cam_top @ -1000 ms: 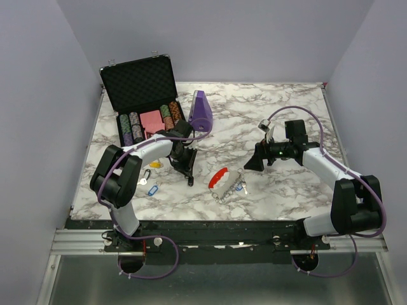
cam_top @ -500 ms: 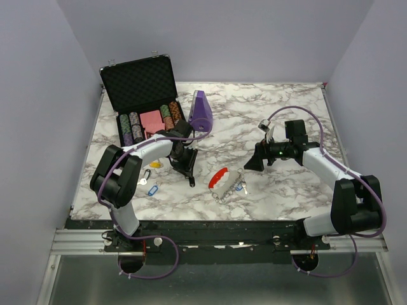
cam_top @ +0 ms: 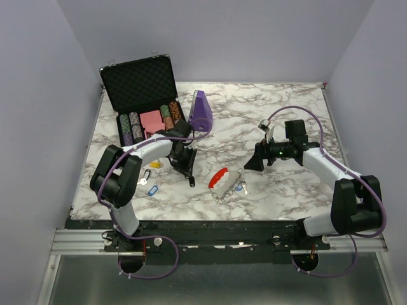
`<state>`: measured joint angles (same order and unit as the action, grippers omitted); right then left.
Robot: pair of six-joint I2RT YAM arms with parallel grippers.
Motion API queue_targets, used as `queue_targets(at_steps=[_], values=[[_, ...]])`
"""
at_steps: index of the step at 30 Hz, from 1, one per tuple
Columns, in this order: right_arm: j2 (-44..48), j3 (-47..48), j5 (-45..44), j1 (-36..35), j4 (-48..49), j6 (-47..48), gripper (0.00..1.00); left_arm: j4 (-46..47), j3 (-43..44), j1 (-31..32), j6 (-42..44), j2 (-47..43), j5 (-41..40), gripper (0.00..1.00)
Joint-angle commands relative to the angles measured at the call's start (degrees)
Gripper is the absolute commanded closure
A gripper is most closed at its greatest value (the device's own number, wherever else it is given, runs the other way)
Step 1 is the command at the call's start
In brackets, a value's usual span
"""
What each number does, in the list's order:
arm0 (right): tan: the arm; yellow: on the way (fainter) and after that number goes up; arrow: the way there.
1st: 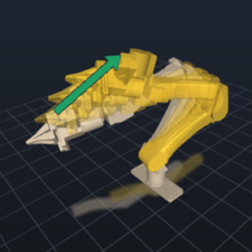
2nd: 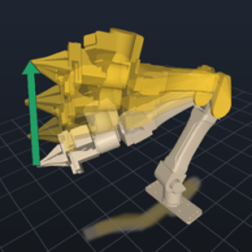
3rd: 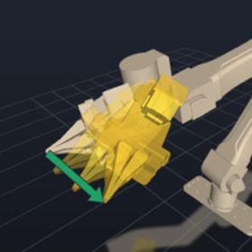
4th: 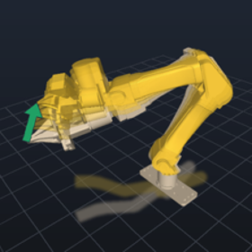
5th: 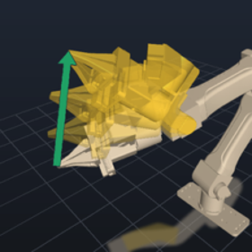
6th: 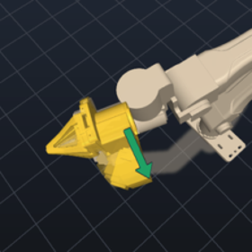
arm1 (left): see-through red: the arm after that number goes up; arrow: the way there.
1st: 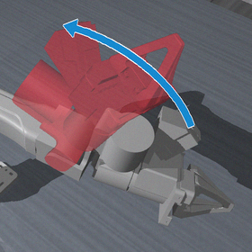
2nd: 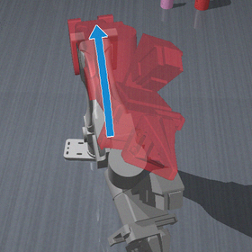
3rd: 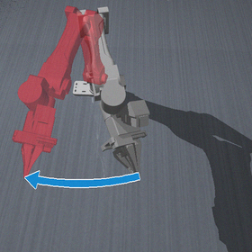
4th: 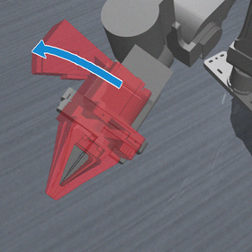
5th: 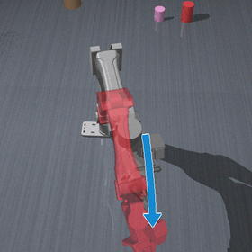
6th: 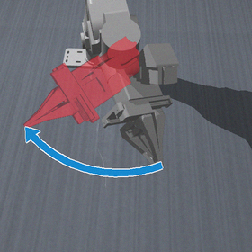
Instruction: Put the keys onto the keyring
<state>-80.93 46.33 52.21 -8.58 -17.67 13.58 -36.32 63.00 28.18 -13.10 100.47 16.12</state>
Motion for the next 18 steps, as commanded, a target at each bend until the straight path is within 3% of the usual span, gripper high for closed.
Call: queue_targets(at_steps=[1, 18], values=[[1.3, 0.78, 0.79, -0.3, -0.87, 1.01, 0.05, -0.42, 1.07, -0.24, 0.1, -0.18, 1.19, 0.68], [1.47, 0.78, 0.79, -0.3, -0.96, 1.01, 0.05, -0.69, 1.07, -0.41, 0.18, 0.08, 0.93, 0.81]])
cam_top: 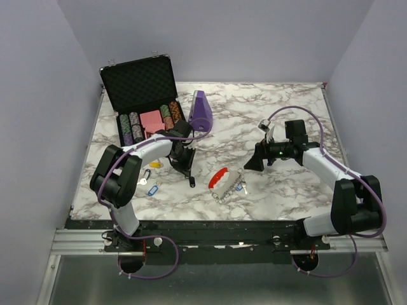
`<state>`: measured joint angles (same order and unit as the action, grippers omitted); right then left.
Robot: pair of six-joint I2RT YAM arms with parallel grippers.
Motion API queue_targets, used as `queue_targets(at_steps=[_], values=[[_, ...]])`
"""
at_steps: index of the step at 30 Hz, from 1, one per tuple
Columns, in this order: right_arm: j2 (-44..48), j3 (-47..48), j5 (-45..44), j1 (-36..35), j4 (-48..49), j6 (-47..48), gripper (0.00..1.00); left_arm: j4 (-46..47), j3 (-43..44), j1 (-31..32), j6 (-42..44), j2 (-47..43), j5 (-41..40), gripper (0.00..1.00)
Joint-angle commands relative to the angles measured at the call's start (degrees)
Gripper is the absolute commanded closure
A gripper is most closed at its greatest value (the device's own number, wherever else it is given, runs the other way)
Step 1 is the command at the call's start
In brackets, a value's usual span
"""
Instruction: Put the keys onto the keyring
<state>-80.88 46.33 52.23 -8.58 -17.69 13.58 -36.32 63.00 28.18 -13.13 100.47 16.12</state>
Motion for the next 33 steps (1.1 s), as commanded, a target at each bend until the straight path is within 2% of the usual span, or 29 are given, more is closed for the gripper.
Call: queue_targets(at_steps=[1, 10, 15, 23, 24, 29, 33], values=[[1.34, 0.78, 0.77, -0.3, -0.94, 1.01, 0.05, -0.69, 1.07, -0.41, 0.21, -0.01, 0.93, 0.81], [1.34, 0.78, 0.86, -0.3, -1.03, 1.09, 0.05, -0.34, 0.54, -0.5, 0.03, -0.88, 1.11, 0.91], [1.43, 0.87, 0.77, -0.21, -1.03, 1.01, 0.05, 0.46, -0.16, -0.76, -0.32, -2.11, 1.72, 1.0], [1.43, 0.78, 0.95, -0.21, -1.03, 1.09, 0.05, 1.68, -1.39, -1.03, -0.67, -4.22, 0.76, 1.0], [1.52, 0.87, 1.03, -0.3, -1.11, 1.09, 0.05, 1.95, -1.65, -1.03, -0.76, -4.49, -0.11, 0.99], [1.6, 0.87, 1.12, -0.3, -1.03, 1.18, 0.05, 2.39, -1.57, -1.73, -1.03, -4.4, -0.04, 0.7], [1.6, 0.87, 1.12, -0.3, -1.2, 1.18, 0.05, 2.57, -1.13, -1.9, -0.76, -3.26, 1.28, 0.66]])
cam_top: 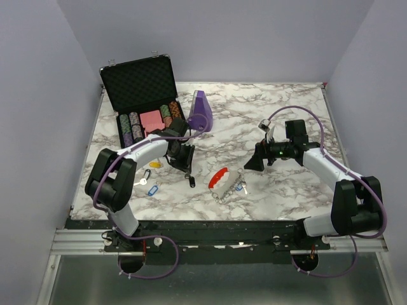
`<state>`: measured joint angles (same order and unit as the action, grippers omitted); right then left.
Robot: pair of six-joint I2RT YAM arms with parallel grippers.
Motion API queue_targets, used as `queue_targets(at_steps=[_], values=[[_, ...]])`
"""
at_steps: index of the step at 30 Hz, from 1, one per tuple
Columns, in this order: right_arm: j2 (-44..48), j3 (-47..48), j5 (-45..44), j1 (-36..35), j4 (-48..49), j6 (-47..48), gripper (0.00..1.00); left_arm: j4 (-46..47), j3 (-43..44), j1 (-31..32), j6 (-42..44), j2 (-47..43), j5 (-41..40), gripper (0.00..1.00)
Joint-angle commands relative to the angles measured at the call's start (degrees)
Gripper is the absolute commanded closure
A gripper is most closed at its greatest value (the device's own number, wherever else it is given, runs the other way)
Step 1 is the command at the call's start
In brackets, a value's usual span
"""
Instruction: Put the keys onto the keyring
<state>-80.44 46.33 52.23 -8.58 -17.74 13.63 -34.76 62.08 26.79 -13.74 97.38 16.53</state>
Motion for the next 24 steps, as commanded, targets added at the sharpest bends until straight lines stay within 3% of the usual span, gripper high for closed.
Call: queue_targets(at_steps=[1, 24], values=[[1.17, 0.96, 1.3, -0.3, -1.16, 1.22, 0.05, 1.1, -0.04, -0.51, 0.11, 0.08, 1.74, 0.66], [1.17, 0.96, 1.39, -0.3, -1.42, 1.23, 0.05, 1.01, 1.28, -1.21, 1.43, 4.3, 7.81, 0.66]])
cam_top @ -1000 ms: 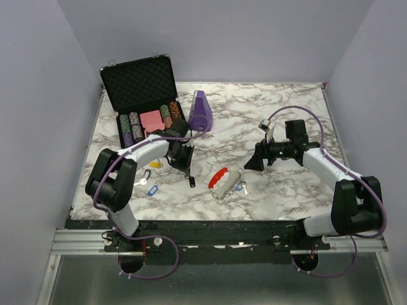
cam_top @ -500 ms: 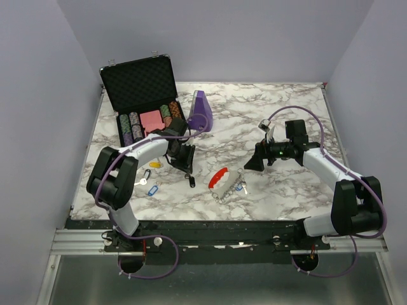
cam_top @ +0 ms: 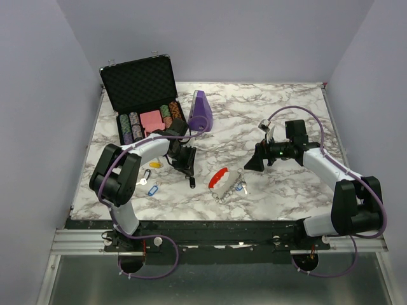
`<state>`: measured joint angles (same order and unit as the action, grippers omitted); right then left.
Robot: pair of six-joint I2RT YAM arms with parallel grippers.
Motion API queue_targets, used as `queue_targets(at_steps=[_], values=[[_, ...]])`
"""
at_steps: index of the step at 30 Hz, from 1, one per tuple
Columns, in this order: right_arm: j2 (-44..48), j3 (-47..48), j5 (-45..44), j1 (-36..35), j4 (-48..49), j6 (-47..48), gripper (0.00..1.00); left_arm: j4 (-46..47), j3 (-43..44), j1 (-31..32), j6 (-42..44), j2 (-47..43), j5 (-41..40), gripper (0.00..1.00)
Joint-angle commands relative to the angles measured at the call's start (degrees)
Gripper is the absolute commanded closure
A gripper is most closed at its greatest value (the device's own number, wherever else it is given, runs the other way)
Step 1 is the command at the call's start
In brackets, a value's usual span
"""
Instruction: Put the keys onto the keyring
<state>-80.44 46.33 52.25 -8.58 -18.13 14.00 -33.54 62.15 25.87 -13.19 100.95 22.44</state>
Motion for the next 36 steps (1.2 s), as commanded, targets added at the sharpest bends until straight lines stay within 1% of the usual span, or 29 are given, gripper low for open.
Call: queue_targets(at_steps=[1, 7, 18, 21, 22, 23, 24, 26, 27, 29, 31, 32, 34, 36], values=[[1.17, 0.96, 1.36, -0.3, -1.12, 0.85, 0.05, -0.12, 1.22, -0.29, 0.89, 0.57, 1.74, 0.66], [1.17, 0.87, 1.37, -0.3, -1.03, 0.86, 0.05, -0.21, 1.22, -0.29, 0.89, 0.39, 1.47, 0.64], [1.17, 0.87, 1.63, -0.3, -1.12, 0.94, 0.05, -0.3, 1.31, -0.29, 0.89, 0.57, 2.26, 0.65], [0.99, 1.31, 4.07, -0.47, -3.3, 3.04, 0.05, 0.05, 0.61, -0.29, 0.1, -1.44, 1.04, 0.65], [0.9, 1.75, 6.35, -0.82, -4.97, 4.7, 0.05, 0.66, -0.01, -0.29, -0.51, -2.85, 0.42, 0.62], [0.82, 2.19, 8.38, -1.87, -6.2, 6.37, 0.05, 1.45, -0.79, -0.47, -1.13, -5.21, -0.11, 0.57], [0.55, 2.62, 9.0, -3.53, -6.82, 7.0, 0.05, 2.16, -1.59, -0.9, -1.74, -7.76, -0.2, 0.54], [-0.67, 4.12, 6.65, -8.71, -7.27, 7.53, 0.05, 2.95, -3.08, -2.13, -2.97, -13.29, -0.64, 0.49], [-1.37, 5.25, 5.94, -10.74, -7.36, 7.36, 0.05, 3.39, -4.04, -3.09, -3.59, -15.93, -0.99, 0.45], [-5.05, 8.06, 5.32, -14.08, -6.75, 5.52, 0.05, 4.7, -6.59, -5.38, -5.08, -22.08, -0.82, 0.39], [-10.14, 11.58, 5.23, -16.81, -6.48, 3.59, 0.07, 7.16, -10.28, -8.63, -7.28, -29.46, 1.02, 0.31], [-12.43, 13.68, 4.36, -19.43, -6.57, 2.45, 0.09, 8.74, -12.38, -10.64, -8.16, -33.84, 2.42, 0.26], [-17.27, 17.81, 1.47, -24.18, -6.83, 1.3, 0.11, 10.16, -15.55, -13.9, -8.87, -42.2, 3.58, 0.17], [-21.32, 20.72, -2.22, -28.49, -4.56, -3.33, 0.15, 9.03, -16.97, -15.58, -7.56, -49.94, 2.97, 0.09]])
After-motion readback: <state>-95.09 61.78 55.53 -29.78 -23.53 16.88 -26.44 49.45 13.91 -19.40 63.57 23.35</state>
